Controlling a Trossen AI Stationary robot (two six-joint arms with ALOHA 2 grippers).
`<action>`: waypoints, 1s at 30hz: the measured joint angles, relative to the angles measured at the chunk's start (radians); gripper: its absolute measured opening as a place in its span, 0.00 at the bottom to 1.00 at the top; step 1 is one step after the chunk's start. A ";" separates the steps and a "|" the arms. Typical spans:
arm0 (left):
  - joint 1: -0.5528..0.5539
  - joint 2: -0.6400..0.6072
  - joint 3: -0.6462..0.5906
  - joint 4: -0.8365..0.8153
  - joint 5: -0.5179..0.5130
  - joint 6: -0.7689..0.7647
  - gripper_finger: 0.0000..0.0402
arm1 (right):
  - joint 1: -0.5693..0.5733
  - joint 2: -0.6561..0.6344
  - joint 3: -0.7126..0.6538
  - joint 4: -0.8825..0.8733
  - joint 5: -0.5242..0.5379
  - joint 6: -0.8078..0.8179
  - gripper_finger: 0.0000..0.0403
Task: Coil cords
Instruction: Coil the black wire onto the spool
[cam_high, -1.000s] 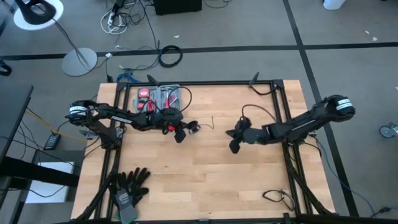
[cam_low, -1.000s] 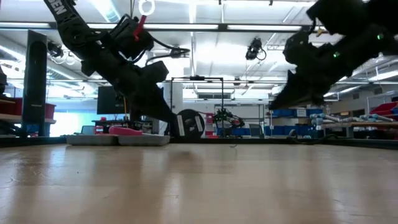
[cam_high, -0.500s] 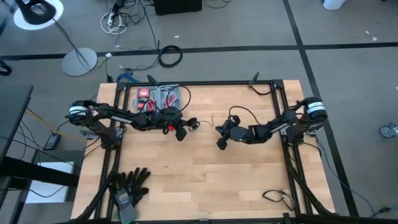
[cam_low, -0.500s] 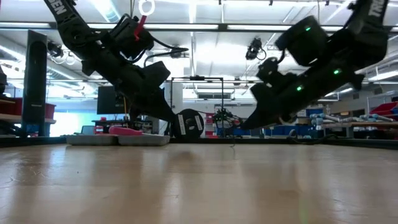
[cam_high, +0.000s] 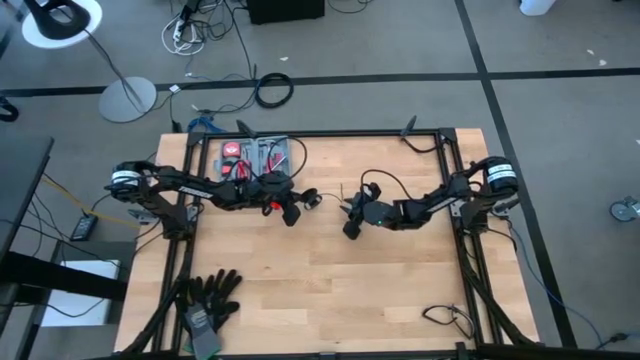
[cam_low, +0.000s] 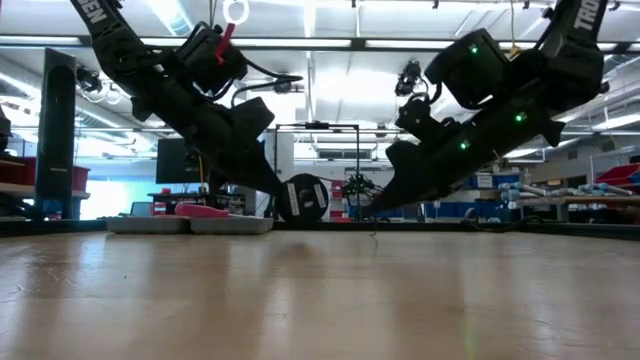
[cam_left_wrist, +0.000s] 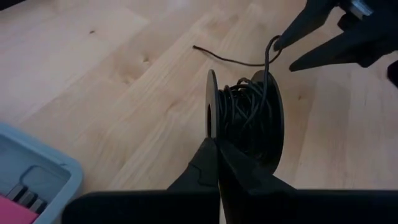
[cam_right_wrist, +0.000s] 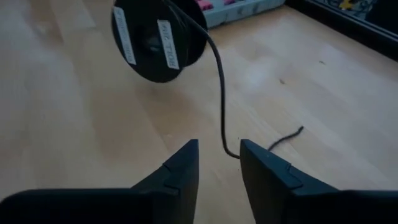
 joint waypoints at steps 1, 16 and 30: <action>0.000 0.000 0.000 0.002 0.000 0.000 0.00 | -0.003 0.000 0.000 -0.006 0.000 0.000 0.29; 0.000 0.000 0.000 0.049 0.014 0.002 0.00 | -0.047 0.001 0.000 -0.001 -0.034 -0.002 0.24; 0.000 0.000 0.000 0.082 0.025 -0.003 0.00 | -0.058 0.001 -0.001 -0.006 -0.056 0.030 0.01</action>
